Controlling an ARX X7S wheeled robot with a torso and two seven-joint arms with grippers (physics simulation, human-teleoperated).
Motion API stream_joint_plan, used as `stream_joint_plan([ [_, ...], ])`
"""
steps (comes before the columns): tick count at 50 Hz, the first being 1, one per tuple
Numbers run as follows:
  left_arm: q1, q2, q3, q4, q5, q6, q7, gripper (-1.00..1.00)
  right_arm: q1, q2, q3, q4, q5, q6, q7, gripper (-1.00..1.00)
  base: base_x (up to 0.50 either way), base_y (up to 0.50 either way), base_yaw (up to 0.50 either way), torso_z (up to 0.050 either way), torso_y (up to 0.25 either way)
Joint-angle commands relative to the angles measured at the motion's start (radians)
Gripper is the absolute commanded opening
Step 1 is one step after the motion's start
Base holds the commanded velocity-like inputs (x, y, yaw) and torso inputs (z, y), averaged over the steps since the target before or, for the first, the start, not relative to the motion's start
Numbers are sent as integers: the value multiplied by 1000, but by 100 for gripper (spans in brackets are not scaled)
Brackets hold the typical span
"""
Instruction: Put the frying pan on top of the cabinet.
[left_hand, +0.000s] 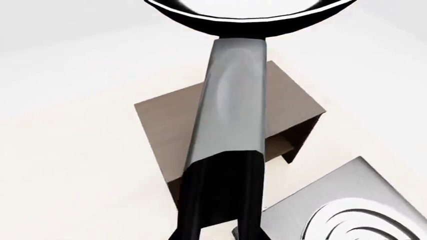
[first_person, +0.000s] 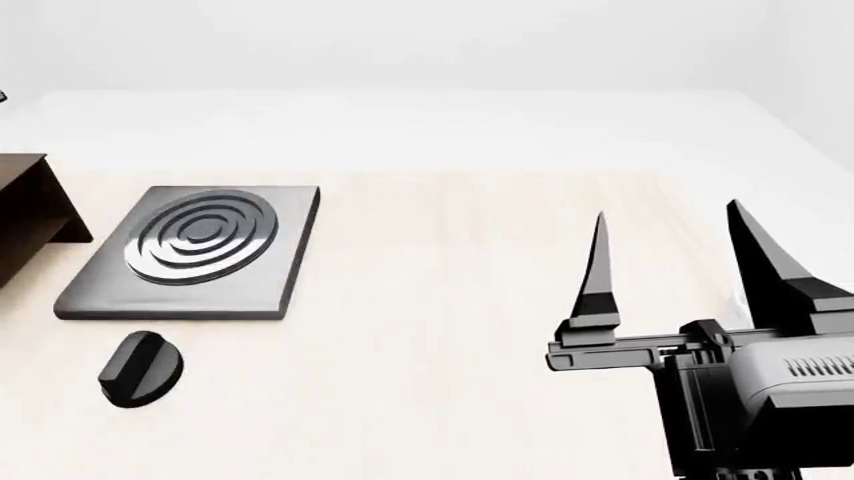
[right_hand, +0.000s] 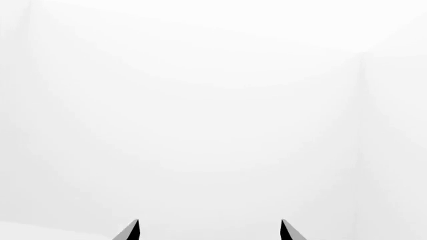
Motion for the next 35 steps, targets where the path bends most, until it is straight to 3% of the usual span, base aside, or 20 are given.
stream_joint_plan([
  [1, -28, -19, -194, 0, 203, 60, -35, -100, 1, 1, -4, 1, 0, 0, 2, 100, 0, 0, -3, 0, 0],
  [25, -1, -34, -247, 0, 235, 69, 5, -100, 8, 1, -12, 1, 3, 2, 3, 100, 0, 0, -1, 0, 1],
  [35, 5, -30, -239, 0, 241, 77, 21, -100, 6, 1, -16, 6, -2, -4, 3, 100, 1, 0, -1, 0, -238],
])
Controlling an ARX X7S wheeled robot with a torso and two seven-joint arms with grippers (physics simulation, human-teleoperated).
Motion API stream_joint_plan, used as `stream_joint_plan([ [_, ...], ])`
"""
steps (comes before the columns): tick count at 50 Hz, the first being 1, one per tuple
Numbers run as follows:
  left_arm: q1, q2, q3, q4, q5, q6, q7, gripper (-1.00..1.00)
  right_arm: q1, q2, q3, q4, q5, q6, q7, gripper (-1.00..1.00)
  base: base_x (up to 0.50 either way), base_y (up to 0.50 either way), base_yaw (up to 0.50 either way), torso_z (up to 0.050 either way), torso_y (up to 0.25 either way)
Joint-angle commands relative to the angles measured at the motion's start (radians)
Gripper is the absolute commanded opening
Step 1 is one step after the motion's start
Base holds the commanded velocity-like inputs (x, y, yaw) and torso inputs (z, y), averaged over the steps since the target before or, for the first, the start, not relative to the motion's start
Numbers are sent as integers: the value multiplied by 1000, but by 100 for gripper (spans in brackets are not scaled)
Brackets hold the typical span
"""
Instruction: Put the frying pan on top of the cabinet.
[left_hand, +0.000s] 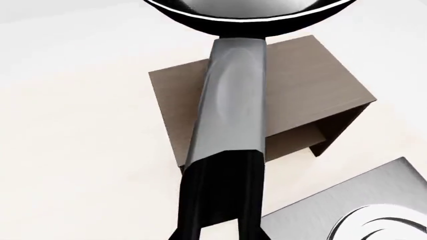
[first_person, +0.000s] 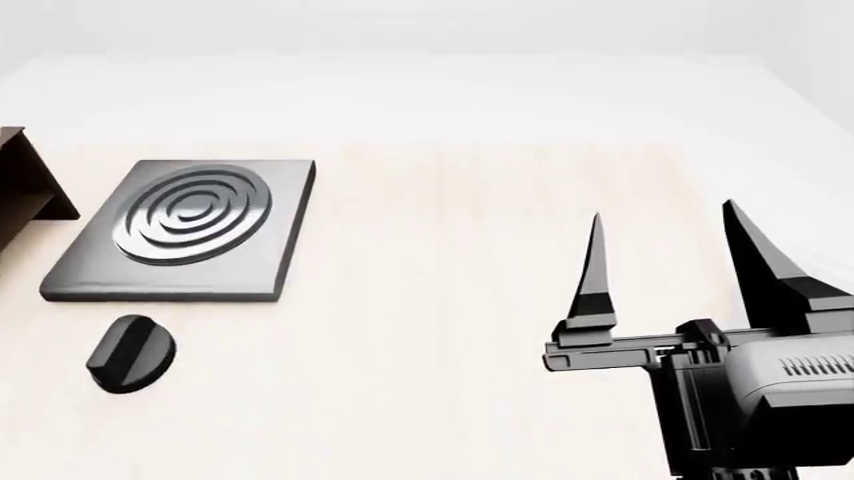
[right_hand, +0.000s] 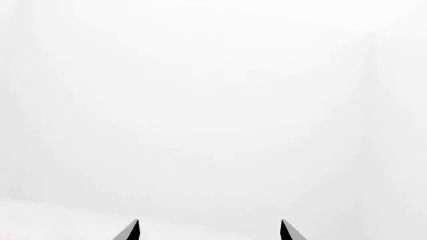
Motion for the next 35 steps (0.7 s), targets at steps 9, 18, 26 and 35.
stream_joint_plan([
  [9, -18, 12, 68, 1, 20, 34, 67, -100, -1, 1, -7, 4, -7, -4, 3, 100, 0, 0, 0, 0, -14],
  [18, -10, 0, 43, 1, 15, 33, 40, -100, 1, 2, -8, 5, -6, -4, 4, 100, 0, 0, 0, 0, -61],
  [26, -9, -7, 12, 1, 6, 40, 38, -100, 4, 2, -10, 6, -4, -2, 5, 100, 0, 0, -1, -1, -222],
  [35, -11, -4, 24, 1, 21, 41, 39, -100, 8, 3, -11, 5, -1, 0, 5, 100, 0, 0, 0, 0, 0],
])
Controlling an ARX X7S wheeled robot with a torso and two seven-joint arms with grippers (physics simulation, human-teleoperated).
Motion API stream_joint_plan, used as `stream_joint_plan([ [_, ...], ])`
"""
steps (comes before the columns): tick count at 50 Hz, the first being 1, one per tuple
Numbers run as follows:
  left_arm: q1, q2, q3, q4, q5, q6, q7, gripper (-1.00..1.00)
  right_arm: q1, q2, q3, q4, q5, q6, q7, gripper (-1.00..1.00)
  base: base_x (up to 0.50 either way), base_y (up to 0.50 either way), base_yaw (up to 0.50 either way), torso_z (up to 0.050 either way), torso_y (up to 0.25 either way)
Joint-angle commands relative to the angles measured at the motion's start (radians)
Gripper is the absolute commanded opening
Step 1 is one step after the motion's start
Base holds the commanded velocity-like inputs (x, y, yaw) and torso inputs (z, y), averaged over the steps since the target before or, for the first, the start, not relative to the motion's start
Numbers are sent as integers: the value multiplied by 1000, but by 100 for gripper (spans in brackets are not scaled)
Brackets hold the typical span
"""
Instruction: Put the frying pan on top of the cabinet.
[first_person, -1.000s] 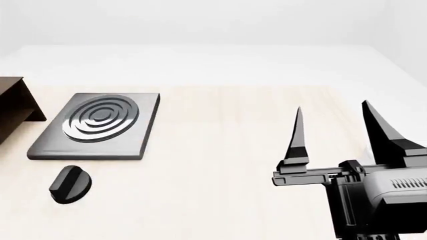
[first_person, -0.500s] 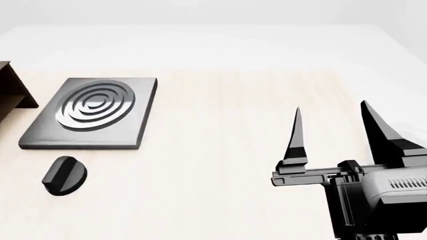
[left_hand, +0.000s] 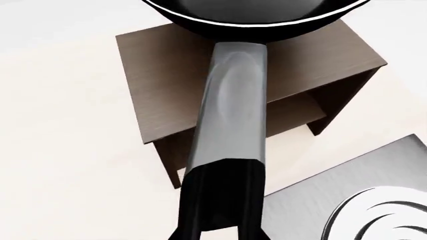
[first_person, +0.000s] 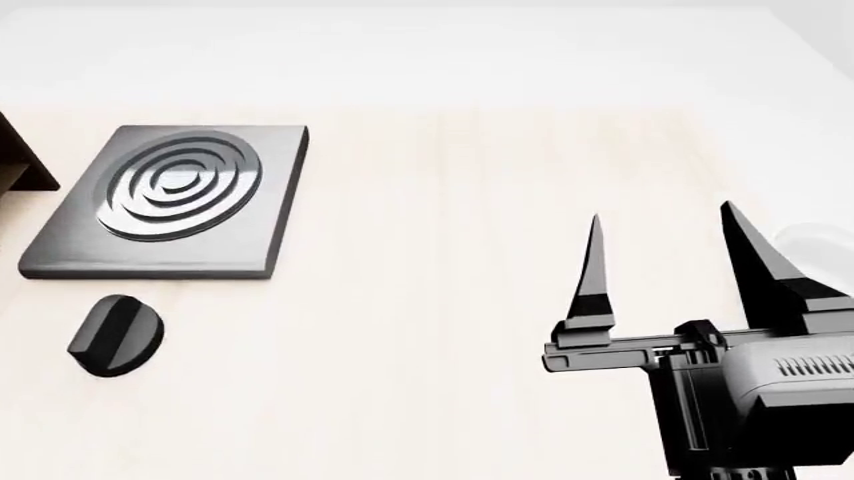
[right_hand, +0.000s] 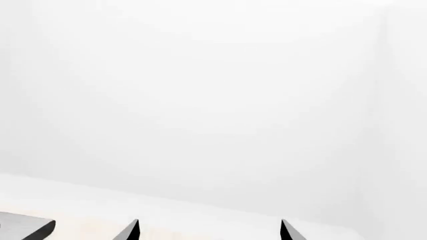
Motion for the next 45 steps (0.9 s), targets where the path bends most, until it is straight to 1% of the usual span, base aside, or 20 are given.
stream_joint_plan([
  [1, -26, -5, 85, 1, 41, 3, 24, -100, 6, 0, -2, -1, 3, 4, 1, 100, 0, 0, 0, -4, -250],
  [4, -25, -8, 75, 0, 32, 17, 24, -100, 8, 0, -3, 0, 3, 5, 1, 100, 0, 0, -1, -5, -250],
  [5, -25, -11, 55, 1, 22, 22, 9, -100, 9, 0, -4, -1, 3, 6, 1, 100, 0, 0, 0, 0, 0],
  [6, -25, -9, 68, 1, 32, 15, 20, -100, 9, 0, -5, -1, 3, 6, 1, 100, 0, 0, 0, 0, 0],
  [18, -26, -10, 59, 0, 35, 12, -6, -100, 7, 0, -8, 5, 1, 0, 1, 100, 0, 0, 0, 0, 0],
  [19, -26, -9, 60, 1, 36, 11, -7, 100, 7, 0, -8, 5, 1, -1, 2, 100, 0, 0, -3, 0, 0],
  [26, -28, -6, 64, 0, 36, 22, -3, 100, 1, 0, -9, 11, -1, -8, 2, 100, 0, 0, 0, 0, 0],
  [29, -33, -2, 86, 0, 43, 50, 29, 100, 2, 0, -10, 12, -1, -10, 1, 100, 0, 0, 0, 0, 0],
  [30, -34, 2, 109, 0, 52, 70, 61, 100, 2, 0, -11, 12, -1, -11, 1, 100, 0, 0, 0, 0, 90],
  [31, -36, 1, 95, 1, 38, 63, 68, 100, 2, 0, -11, 12, -1, -11, 1, 100, 0, 0, 0, 0, 250],
  [45, -49, 15, 139, 1, 43, 96, 101, 100, 10, -1, -15, 11, 1, -6, 1, 100, 0, 0, 0, 0, 250],
])
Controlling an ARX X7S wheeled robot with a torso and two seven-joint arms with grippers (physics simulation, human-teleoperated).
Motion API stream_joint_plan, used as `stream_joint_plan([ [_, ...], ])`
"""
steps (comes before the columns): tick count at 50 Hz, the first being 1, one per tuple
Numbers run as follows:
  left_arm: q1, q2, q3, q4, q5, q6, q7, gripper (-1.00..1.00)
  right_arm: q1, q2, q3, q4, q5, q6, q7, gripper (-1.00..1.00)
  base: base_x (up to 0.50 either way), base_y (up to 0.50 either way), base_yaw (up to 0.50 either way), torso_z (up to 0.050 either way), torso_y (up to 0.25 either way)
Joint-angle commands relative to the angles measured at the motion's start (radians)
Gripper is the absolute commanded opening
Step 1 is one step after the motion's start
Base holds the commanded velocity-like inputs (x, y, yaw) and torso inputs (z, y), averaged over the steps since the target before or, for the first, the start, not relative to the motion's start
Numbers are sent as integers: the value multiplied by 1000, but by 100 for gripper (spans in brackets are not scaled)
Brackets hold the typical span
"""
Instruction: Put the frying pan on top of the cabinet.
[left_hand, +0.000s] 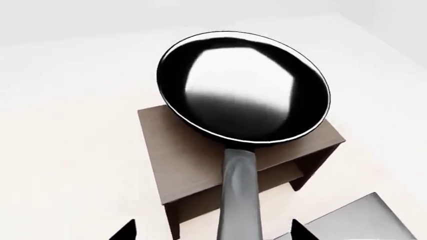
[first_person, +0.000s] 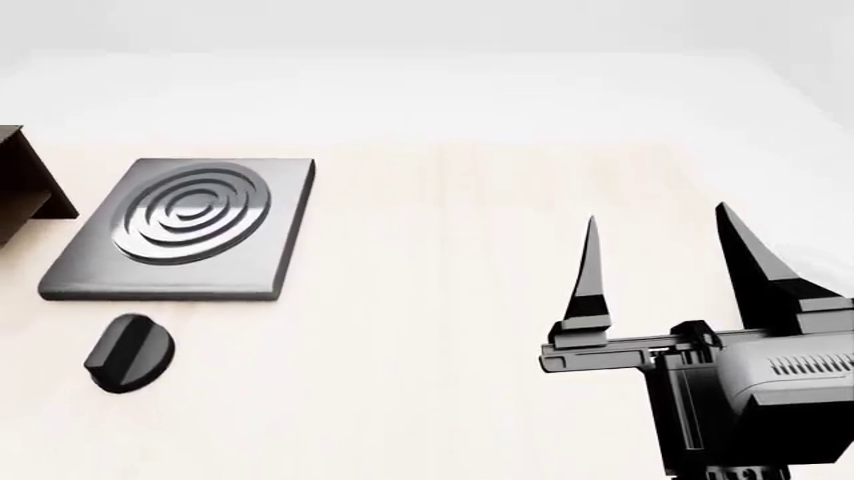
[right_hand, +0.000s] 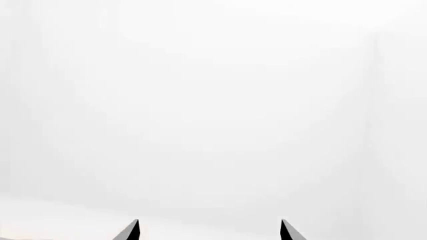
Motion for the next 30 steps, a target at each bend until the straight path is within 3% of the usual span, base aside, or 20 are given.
stream_joint_plan([
  [1, -11, 11, 39, 0, 4, 28, 40, 100, 5, -1, -3, 2, 2, 1, -1, 100, 0, 0, 0, 0, 250],
  [7, -9, 26, 72, 0, 13, 27, 73, 100, 9, 0, -4, 2, 4, 3, -1, 100, 0, 0, 0, 0, 208],
  [13, -15, 102, 148, 7, 23, 148, 291, 100, 18, -2, -8, 4, 7, 9, -3, 100, 0, 0, 0, 0, 0],
  [15, 194, 168, 134, 307, -15, -133, 355, 100, 19, -3, -9, 9, 6, 9, -4, 100, 0, 0, 0, 0, 0],
  [18, 390, 232, 130, 757, -89, -397, 431, 100, 16, -3, -12, 16, 4, 3, -7, 100, 0, 0, 0, 0, 0],
  [23, 558, 292, 124, 1460, -183, -634, 492, 100, 8, 0, -8, 22, 4, -4, -6, 100, 0, 0, 0, 0, 0],
  [30, 684, 332, 130, 1761, -265, -801, 536, 100, 7, -2, -13, 30, 0, -11, -8, 100, 0, 0, 0, 0, 0],
])
